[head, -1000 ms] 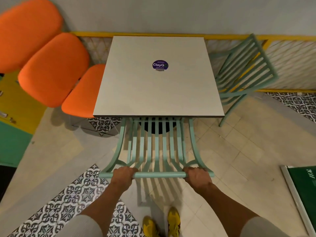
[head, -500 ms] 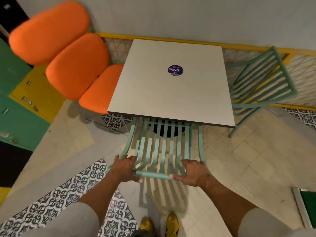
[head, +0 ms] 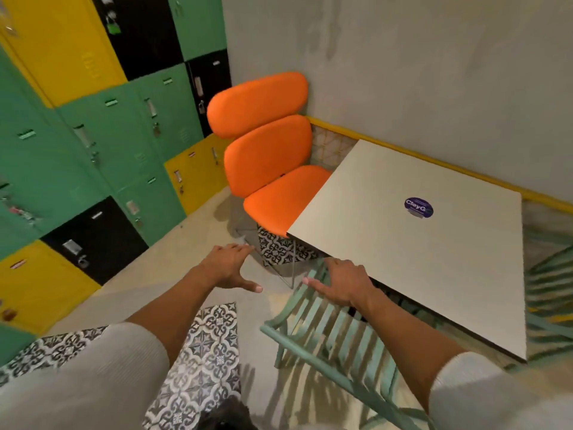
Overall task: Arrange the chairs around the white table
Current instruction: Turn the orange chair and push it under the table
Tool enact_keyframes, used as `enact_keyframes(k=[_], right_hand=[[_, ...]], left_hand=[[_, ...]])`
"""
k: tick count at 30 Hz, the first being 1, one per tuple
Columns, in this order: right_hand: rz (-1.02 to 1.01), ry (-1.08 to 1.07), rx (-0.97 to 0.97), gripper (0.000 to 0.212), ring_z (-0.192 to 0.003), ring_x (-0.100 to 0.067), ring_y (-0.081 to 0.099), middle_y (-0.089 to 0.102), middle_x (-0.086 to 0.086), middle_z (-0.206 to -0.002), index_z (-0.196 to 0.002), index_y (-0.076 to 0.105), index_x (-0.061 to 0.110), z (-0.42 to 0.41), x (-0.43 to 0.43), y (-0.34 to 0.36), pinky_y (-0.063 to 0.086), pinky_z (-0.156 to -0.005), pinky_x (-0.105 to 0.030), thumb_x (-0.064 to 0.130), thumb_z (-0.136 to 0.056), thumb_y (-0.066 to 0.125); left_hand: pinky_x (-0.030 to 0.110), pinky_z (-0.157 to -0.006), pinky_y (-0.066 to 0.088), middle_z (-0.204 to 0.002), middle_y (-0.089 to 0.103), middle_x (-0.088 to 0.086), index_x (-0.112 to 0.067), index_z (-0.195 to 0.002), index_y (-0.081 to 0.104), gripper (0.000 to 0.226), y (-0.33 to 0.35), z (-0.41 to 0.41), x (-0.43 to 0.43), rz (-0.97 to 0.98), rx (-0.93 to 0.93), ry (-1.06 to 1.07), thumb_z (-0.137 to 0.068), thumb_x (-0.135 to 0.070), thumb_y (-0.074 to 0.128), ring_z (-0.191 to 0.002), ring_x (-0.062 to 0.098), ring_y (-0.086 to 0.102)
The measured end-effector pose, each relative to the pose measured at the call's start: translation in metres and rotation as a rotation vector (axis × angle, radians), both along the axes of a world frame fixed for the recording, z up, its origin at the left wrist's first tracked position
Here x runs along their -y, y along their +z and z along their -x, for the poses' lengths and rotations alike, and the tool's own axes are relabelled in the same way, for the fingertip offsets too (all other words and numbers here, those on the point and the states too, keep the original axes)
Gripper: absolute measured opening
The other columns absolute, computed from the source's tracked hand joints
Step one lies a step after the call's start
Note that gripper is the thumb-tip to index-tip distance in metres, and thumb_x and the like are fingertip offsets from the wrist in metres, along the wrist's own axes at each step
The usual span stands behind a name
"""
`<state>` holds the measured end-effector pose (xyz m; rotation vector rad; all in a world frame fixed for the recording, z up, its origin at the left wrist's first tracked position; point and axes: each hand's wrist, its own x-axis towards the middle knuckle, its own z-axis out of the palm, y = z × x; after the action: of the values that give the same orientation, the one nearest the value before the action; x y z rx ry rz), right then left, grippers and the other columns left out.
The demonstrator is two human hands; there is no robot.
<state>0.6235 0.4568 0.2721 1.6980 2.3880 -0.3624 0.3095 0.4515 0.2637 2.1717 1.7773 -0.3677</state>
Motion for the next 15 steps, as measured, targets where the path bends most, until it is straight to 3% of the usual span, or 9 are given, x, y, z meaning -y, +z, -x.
enact_keyframes(k=[7,15], right_hand=[[-0.063,0.101,-0.017,0.093,-0.127,-0.034,0.062,0.065,-0.008,-0.143,-0.145,0.052,0.018,0.147,-0.090,-0.005,0.053,-0.099,-0.050,0.093,-0.092,0.036],[-0.153,0.001,-0.043,0.097,-0.118,-0.037,0.065,0.067,-0.013,-0.135,-0.142,0.053,0.016,0.339,-0.228,0.011,0.050,-0.086,-0.047,0.096,-0.090,0.033]], left_hand=[[0.051,-0.126,0.031,-0.177,0.027,0.007,-0.019,-0.171,0.020,0.121,0.013,0.132,-0.075,-0.007,-0.018,0.035,-0.081,-0.081,0.073,-0.160,0.030,0.030],[0.047,-0.124,0.037,-0.172,0.038,0.009,-0.018,-0.170,0.025,0.111,0.066,0.306,-0.236,-0.077,-0.114,-0.105,-0.086,-0.068,0.078,-0.156,0.031,0.038]])
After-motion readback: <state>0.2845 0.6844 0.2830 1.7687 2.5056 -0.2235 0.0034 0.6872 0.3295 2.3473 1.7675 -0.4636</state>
